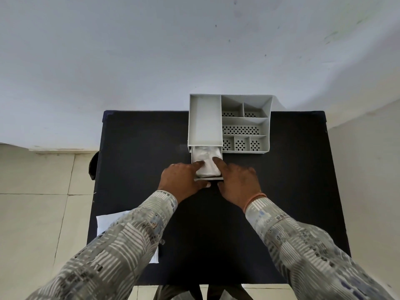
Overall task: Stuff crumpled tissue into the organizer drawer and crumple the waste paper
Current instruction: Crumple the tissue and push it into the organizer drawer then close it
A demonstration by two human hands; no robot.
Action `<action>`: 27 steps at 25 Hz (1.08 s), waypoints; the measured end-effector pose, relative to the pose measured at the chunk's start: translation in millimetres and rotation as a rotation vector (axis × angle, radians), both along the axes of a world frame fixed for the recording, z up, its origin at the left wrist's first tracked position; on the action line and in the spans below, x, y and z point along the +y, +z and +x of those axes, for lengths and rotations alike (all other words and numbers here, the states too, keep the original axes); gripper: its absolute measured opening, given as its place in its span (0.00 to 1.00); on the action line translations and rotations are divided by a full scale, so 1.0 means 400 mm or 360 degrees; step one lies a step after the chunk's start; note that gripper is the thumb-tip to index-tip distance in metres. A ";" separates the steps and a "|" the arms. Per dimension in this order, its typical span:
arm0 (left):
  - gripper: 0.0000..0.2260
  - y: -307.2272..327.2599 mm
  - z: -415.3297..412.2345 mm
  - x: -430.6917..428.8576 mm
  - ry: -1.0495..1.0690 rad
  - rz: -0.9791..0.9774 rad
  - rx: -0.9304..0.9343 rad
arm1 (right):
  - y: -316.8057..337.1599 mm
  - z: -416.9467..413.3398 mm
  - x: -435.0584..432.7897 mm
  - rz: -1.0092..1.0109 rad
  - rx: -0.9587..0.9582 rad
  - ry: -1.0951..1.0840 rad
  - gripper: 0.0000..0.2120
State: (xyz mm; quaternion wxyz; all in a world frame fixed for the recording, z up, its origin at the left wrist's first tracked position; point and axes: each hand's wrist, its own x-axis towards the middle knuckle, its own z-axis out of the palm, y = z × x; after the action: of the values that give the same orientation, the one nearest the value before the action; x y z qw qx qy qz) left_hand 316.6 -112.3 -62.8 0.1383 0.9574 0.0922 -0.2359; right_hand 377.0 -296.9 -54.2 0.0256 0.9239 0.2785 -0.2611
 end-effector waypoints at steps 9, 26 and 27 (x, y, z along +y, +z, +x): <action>0.24 -0.001 0.070 0.028 0.0145 -0.0173 -0.0137 | -0.034 0.067 0.042 0.0110 -0.0066 -0.0158 0.32; 0.11 0.090 0.068 0.001 0.2039 -0.2072 -0.0088 | 0.047 0.028 0.142 0.1749 0.1138 -0.2373 0.11; 0.12 0.092 0.070 0.002 0.2078 -0.2116 -0.0065 | 0.050 0.029 0.147 0.1824 0.1230 -0.2474 0.11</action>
State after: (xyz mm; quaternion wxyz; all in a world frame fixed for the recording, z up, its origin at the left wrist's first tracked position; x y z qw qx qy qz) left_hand 344.6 -111.5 -25.8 0.7651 0.4439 0.4559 -0.0987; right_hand 388.6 -238.1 -34.2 -0.6836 0.5756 -0.3222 -0.3124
